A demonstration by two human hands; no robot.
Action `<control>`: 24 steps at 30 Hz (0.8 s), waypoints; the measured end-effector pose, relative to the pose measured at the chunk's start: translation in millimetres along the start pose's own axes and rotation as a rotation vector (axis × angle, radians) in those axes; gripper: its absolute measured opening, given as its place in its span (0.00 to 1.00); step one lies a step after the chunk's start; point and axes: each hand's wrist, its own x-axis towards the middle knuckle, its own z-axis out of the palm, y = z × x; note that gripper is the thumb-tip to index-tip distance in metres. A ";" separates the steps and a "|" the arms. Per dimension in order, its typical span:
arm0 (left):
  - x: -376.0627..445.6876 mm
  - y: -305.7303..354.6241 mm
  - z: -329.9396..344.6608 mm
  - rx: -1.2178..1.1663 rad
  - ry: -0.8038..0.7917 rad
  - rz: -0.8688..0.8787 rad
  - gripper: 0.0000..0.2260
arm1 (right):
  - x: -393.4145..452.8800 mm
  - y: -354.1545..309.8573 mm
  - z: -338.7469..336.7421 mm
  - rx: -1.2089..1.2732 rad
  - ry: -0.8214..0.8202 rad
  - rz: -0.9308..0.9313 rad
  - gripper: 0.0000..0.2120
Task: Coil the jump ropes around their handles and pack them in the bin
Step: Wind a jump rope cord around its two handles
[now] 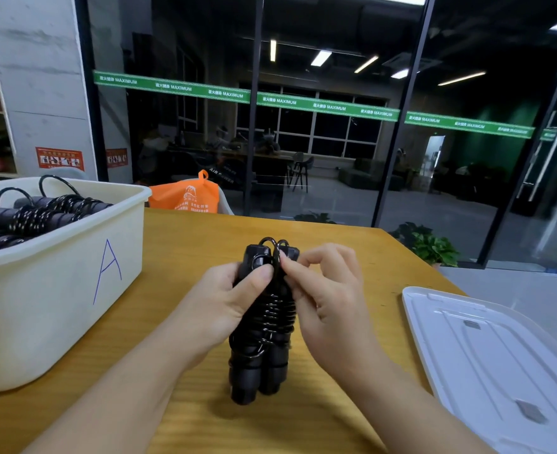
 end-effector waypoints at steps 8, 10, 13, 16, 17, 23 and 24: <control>6.2 -1.5 3.4 -0.196 0.335 -0.107 0.14 | 2.1 -3.8 -15.2 0.463 -0.257 1.008 0.14; 6.2 -1.4 8.9 -0.298 0.375 -0.145 0.14 | 2.8 -12.1 -10.8 0.718 -0.361 1.176 0.16; 7.2 -0.3 16.3 -0.440 0.433 -0.192 0.14 | 3.1 -19.6 -6.4 0.788 -0.443 1.109 0.19; 7.4 3.3 22.2 -0.531 0.446 -0.224 0.16 | -0.4 -21.3 -5.5 0.816 -0.562 1.043 0.35; 7.5 3.0 23.1 -0.531 0.446 -0.236 0.16 | -0.4 -22.3 -6.3 0.839 -0.587 1.040 0.35; 5.8 -4.9 26.7 -0.486 0.307 -0.298 0.16 | -0.7 -17.5 -11.9 0.912 -0.551 0.981 0.29; 5.7 -5.8 28.1 -0.482 0.281 -0.306 0.15 | -0.8 -18.3 -12.3 0.908 -0.534 0.976 0.30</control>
